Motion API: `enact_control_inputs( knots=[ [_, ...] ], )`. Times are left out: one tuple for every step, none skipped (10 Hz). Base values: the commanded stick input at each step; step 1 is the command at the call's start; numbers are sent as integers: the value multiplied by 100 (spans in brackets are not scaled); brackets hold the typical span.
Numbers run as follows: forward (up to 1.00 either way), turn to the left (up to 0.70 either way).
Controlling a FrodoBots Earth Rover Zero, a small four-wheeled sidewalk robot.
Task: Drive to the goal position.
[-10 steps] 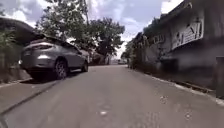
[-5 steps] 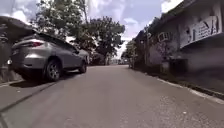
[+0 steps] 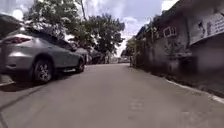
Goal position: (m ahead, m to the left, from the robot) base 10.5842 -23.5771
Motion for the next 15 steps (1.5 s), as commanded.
enact_control_inputs(
  knots=[
    [100, 0],
    [100, 0],
    [100, 0],
    [100, 0],
    [100, 0],
    [100, 0],
    [100, 0],
    [100, 0],
    [100, 0],
    [100, 0],
    [100, 0],
    [100, 0],
    [100, 0],
    [100, 0],
    [100, 0]
  ],
)
